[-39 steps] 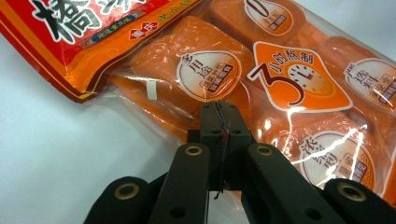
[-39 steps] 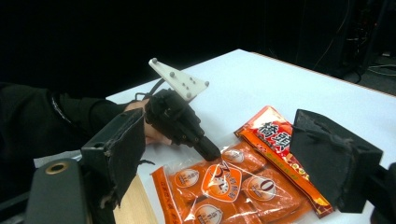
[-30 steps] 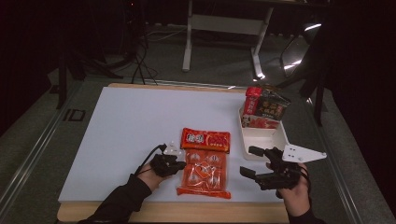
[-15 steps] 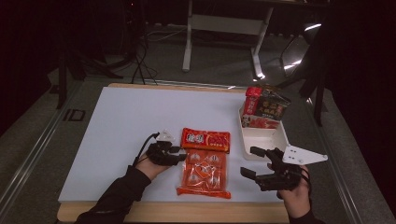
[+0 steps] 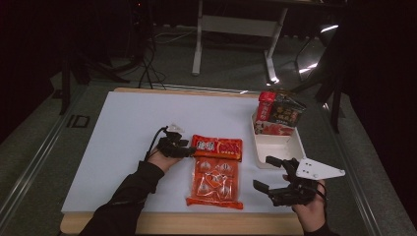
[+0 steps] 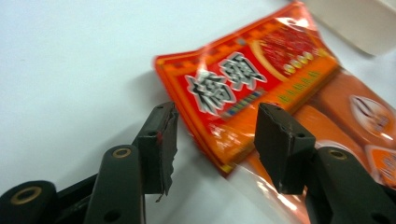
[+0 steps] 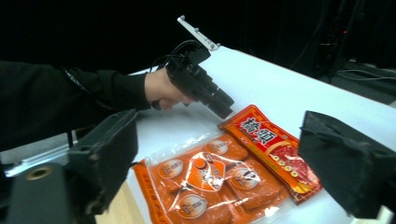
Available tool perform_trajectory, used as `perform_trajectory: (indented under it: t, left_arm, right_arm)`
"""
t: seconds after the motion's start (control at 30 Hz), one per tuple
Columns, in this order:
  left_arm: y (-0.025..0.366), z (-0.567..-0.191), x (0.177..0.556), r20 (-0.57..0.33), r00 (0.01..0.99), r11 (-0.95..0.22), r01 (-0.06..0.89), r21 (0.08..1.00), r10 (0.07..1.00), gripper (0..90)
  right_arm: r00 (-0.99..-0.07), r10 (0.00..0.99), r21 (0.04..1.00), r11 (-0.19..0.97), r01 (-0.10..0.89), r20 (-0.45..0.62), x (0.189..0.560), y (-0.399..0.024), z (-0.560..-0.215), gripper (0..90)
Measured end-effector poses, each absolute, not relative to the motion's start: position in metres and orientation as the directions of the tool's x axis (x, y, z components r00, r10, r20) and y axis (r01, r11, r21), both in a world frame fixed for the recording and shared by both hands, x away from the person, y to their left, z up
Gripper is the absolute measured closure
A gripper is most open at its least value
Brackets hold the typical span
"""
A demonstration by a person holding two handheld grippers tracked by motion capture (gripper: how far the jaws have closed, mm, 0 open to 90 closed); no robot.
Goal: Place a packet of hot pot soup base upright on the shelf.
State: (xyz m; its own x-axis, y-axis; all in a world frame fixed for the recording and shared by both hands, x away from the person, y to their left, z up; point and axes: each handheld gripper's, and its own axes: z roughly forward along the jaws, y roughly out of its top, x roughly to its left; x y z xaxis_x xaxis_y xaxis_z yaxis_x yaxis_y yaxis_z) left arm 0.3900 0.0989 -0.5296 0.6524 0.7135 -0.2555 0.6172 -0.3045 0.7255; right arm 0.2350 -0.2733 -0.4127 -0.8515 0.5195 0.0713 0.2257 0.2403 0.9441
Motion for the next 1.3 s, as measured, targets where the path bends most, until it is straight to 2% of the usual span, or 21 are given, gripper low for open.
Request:
perform_trajectory:
  t: [0.3,0.47,0.6,0.7,0.83,0.9,1.0,1.03,1.07,1.2,1.3]
  left_arm:
    - [0.097,-0.54,0.415,-0.297,0.622,-0.285,0.663,0.692,0.725,45.9]
    - [0.087,-0.545,0.418,-0.292,0.647,-0.325,0.66,0.678,0.704,47.4]
    - [0.08,-0.547,0.419,-0.334,0.665,-0.329,0.667,0.669,0.668,55.9]
    - [0.075,-0.547,0.419,-0.354,0.67,-0.336,0.674,0.657,0.652,58.5]
    - [0.07,-0.546,0.418,-0.329,0.688,-0.373,0.662,0.65,0.647,64.9]
    - [0.069,-0.546,0.418,-0.34,0.686,-0.369,0.667,0.647,0.643,71.0]
    - [0.066,-0.546,0.418,-0.352,0.694,-0.373,0.666,0.646,0.629,73.2]
    - [0.064,-0.545,0.416,-0.345,0.703,-0.387,0.659,0.645,0.622,83.1]
    - [0.061,-0.545,0.414,-0.334,0.709,-0.397,0.652,0.647,0.621,87.4]
    - [0.058,-0.54,0.409,-0.272,0.729,-0.418,0.611,0.672,0.628,89.2]
    - [0.06,-0.533,0.405,-0.268,0.731,-0.4,0.598,0.695,0.628,89.4]
  right_arm:
    - [-0.865,0.5,0.937,0.279,0.21,0.045,0.233,-0.265,-0.414,10.5]
    - [-0.867,0.494,0.937,0.272,0.218,0.058,0.233,-0.265,-0.414,10.5]
    - [-0.866,0.495,0.935,0.27,0.228,0.069,0.234,-0.266,-0.414,10.9]
    - [-0.868,0.492,0.932,0.278,0.232,0.069,0.234,-0.265,-0.415,10.9]
    - [-0.868,0.491,0.93,0.278,0.239,0.076,0.235,-0.264,-0.416,10.9]
    - [-0.867,0.492,0.93,0.275,0.243,0.081,0.236,-0.265,-0.416,11.1]
    - [-0.866,0.494,0.93,0.275,0.244,0.081,0.236,-0.265,-0.417,12.7]
    - [-0.866,0.492,0.93,0.271,0.25,0.089,0.237,-0.266,-0.417,12.8]
    - [-0.865,0.495,0.929,0.272,0.249,0.087,0.237,-0.266,-0.417,12.8]
    - [-0.864,0.495,0.928,0.273,0.254,0.091,0.238,-0.266,-0.418,13.0]
    - [-0.858,0.507,0.924,0.28,0.259,0.087,0.238,-0.266,-0.419,13.2]
